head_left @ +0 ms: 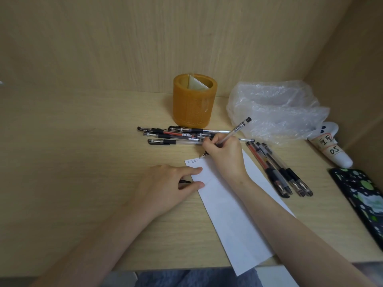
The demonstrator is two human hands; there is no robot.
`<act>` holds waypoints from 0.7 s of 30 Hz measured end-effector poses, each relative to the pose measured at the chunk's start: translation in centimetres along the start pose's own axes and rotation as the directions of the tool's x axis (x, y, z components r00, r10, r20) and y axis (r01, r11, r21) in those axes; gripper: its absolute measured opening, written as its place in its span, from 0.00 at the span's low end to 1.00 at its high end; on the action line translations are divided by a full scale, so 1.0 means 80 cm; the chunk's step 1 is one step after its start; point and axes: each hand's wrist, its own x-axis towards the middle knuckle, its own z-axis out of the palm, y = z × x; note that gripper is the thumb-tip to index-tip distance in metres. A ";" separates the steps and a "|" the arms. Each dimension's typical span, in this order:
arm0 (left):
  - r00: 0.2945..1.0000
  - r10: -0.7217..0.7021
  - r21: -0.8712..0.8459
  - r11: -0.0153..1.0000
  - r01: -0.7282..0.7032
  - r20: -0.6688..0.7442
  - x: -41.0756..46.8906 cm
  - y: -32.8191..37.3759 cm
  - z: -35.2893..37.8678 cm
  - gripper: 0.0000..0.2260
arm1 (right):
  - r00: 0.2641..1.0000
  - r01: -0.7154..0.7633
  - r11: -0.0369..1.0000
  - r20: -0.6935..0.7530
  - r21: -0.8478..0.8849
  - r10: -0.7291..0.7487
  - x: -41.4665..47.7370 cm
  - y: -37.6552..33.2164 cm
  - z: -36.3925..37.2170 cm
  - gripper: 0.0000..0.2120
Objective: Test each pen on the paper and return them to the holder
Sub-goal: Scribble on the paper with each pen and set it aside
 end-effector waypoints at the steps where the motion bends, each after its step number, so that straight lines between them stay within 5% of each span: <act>1: 1.000 -0.002 -0.003 1.000 0.002 -0.002 0.000 0.000 0.000 0.18 | 1.000 0.004 1.000 -0.003 -0.009 -0.004 0.000 0.000 0.000 0.16; 21: 1.000 0.004 -0.030 1.000 -0.004 -0.007 0.001 -0.002 0.005 0.19 | 1.000 0.005 1.000 -0.013 0.009 -0.005 0.002 0.003 -0.001 0.21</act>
